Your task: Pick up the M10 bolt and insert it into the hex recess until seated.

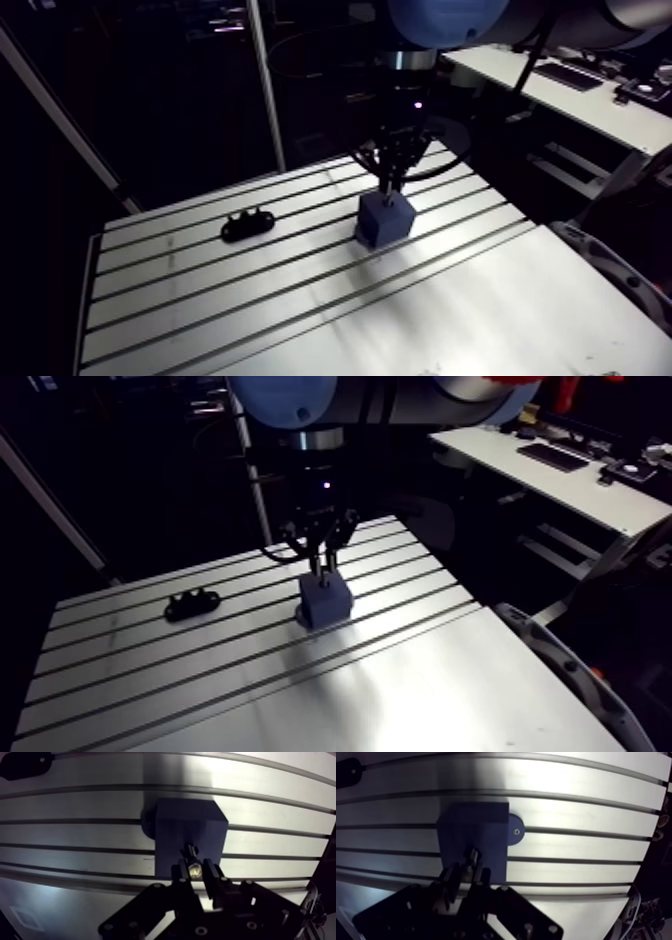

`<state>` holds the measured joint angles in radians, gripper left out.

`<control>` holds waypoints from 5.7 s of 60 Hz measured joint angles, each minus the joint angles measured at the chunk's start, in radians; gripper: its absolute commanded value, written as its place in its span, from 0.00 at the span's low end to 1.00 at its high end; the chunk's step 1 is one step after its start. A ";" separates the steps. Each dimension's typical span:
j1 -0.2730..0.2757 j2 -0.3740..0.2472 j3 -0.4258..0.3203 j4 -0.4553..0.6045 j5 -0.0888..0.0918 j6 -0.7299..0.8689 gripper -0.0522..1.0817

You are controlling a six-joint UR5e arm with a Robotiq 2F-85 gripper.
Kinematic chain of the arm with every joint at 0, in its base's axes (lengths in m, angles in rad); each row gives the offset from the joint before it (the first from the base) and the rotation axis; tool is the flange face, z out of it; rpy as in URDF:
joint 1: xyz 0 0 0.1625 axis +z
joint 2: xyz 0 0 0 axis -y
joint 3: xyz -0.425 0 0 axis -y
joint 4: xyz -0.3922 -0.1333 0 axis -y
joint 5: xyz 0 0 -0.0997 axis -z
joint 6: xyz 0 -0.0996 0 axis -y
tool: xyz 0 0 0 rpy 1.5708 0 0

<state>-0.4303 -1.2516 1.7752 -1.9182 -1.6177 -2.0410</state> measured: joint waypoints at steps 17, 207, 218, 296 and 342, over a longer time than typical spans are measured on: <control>-0.001 0.001 0.000 0.000 0.001 0.000 0.79; 0.022 -0.051 -0.017 -0.018 0.016 -0.001 0.99; 0.022 -0.057 -0.006 -0.021 0.015 -0.007 0.99; -0.005 -0.063 0.088 -0.155 0.036 -0.053 1.00; -0.007 -0.034 0.095 -0.173 0.037 -0.052 1.00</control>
<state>-0.4375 -1.2855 1.8699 -2.0915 -1.5810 -2.0934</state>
